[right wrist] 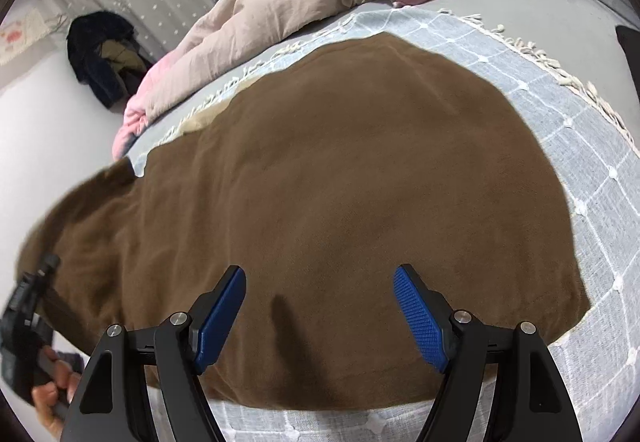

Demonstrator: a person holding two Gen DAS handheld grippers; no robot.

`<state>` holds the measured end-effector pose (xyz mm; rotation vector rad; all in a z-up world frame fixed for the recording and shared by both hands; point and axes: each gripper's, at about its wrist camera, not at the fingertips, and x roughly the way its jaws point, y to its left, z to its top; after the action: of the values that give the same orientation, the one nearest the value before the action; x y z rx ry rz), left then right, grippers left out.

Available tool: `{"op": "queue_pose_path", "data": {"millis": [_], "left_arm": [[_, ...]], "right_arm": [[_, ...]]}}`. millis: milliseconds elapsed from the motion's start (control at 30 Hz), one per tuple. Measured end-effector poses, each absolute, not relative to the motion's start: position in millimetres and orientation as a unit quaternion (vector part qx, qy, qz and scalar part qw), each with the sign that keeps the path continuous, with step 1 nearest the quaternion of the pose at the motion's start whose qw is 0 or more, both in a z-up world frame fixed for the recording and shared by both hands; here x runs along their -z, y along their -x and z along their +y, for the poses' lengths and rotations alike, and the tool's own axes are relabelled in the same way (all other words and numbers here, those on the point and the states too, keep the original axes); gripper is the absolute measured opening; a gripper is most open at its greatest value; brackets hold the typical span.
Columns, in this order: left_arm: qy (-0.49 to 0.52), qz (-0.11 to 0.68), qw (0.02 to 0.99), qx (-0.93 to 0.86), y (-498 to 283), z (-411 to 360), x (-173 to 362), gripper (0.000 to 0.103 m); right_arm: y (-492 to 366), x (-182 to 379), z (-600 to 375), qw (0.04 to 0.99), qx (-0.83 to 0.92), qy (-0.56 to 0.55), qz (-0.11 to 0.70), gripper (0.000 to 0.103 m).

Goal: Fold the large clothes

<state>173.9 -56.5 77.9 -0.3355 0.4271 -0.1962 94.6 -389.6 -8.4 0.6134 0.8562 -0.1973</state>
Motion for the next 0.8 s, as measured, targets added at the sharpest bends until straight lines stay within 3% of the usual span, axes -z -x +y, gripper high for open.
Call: {"op": "queue_pose_path", "data": {"millis": [233, 367, 467, 533, 633, 700, 800], "left_arm": [[0.024, 0.172, 0.932, 0.317, -133.7, -168.4, -86.1, 0.023], [-0.082, 0.245, 0.858, 0.444, -119.0, -220.0, -40.1, 0.026], [-0.176, 0.313, 0.812, 0.461, -113.5, -248.2, 21.1, 0.038], [-0.216, 0.264, 0.817, 0.465, -99.0, -244.7, 36.3, 0.039], [-0.226, 0.264, 0.808, 0.475, -93.2, -238.3, 24.3, 0.050], [-0.187, 0.293, 0.782, 0.517, -94.6, -225.7, 7.5, 0.072], [-0.146, 0.308, 0.761, 0.552, -93.7, -199.3, -13.9, 0.076]], "right_arm": [[-73.7, 0.4, -432.0, 0.853, 0.123, -0.346, 0.370, 0.078], [-53.4, 1.0, -469.1, 0.842, 0.151, -0.388, 0.344, 0.078], [-31.2, 9.5, -500.9, 0.819, 0.163, -0.453, 0.314, 0.078], [-23.4, 15.8, -511.4, 0.806, 0.159, -0.483, 0.302, 0.078], [-18.7, 21.7, -519.5, 0.795, 0.133, -0.516, 0.291, 0.078], [-24.0, 21.7, -516.2, 0.792, 0.098, -0.531, 0.285, 0.078], [-37.1, 19.6, -505.2, 0.794, 0.067, -0.524, 0.301, 0.079]]}}
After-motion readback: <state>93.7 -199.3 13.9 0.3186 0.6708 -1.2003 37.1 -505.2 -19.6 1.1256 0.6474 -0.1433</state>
